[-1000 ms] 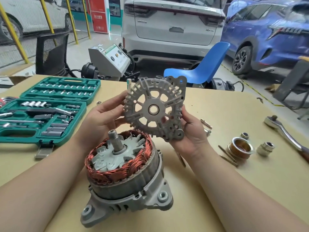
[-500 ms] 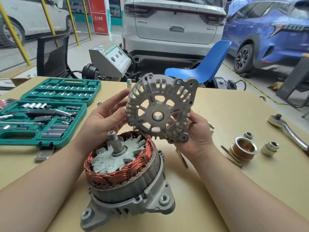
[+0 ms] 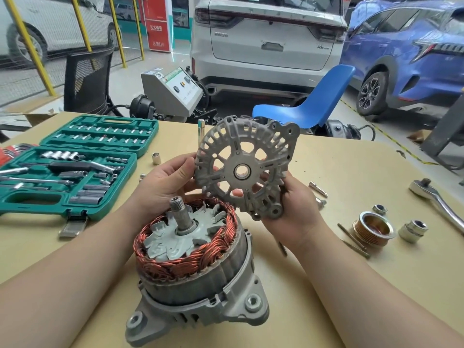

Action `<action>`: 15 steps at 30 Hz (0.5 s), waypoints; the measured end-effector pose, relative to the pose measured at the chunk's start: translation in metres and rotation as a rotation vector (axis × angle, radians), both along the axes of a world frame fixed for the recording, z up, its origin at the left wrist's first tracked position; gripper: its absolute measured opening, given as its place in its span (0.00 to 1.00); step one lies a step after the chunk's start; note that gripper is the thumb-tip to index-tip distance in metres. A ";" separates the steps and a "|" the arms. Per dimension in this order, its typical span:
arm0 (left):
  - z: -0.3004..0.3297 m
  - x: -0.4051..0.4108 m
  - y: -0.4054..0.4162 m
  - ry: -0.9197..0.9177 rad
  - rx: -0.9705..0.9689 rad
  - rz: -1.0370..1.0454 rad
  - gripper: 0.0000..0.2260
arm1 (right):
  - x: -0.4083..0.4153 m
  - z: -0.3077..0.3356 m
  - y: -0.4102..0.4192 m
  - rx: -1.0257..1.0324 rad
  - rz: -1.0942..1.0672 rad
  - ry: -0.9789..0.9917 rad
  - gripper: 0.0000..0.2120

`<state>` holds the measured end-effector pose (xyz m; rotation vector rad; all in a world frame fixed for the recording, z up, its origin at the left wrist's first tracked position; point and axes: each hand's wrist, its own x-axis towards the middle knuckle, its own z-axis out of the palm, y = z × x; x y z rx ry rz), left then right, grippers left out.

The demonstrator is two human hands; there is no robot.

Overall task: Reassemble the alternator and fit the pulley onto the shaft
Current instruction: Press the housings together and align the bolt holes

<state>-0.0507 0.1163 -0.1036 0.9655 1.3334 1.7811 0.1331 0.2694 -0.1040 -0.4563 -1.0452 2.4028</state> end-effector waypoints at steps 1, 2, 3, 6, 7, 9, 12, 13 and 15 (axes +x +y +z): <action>0.000 0.000 0.001 0.014 -0.014 0.024 0.34 | 0.001 0.000 0.000 -0.038 0.024 0.010 0.25; -0.001 -0.002 0.003 0.029 -0.034 0.052 0.28 | 0.003 -0.001 -0.001 -0.071 0.058 0.023 0.28; -0.002 -0.003 0.003 0.037 -0.059 0.077 0.22 | 0.005 -0.001 -0.001 -0.095 0.094 0.036 0.30; -0.003 -0.007 0.006 0.044 -0.152 0.116 0.19 | 0.006 0.002 -0.006 -0.093 0.173 0.049 0.32; -0.004 -0.008 0.006 0.039 -0.169 0.123 0.20 | 0.006 0.002 -0.007 -0.079 0.190 0.046 0.32; -0.006 -0.011 0.008 0.016 -0.176 0.130 0.21 | 0.006 0.003 -0.009 -0.067 0.204 0.036 0.30; -0.011 -0.014 0.010 0.022 -0.135 0.117 0.26 | 0.007 0.003 -0.009 -0.037 0.191 0.035 0.27; -0.011 -0.015 0.010 0.019 -0.119 0.107 0.28 | 0.007 0.003 -0.010 -0.018 0.184 0.041 0.26; -0.010 -0.015 0.009 0.017 -0.096 0.090 0.30 | 0.006 0.003 -0.011 0.012 0.166 0.044 0.25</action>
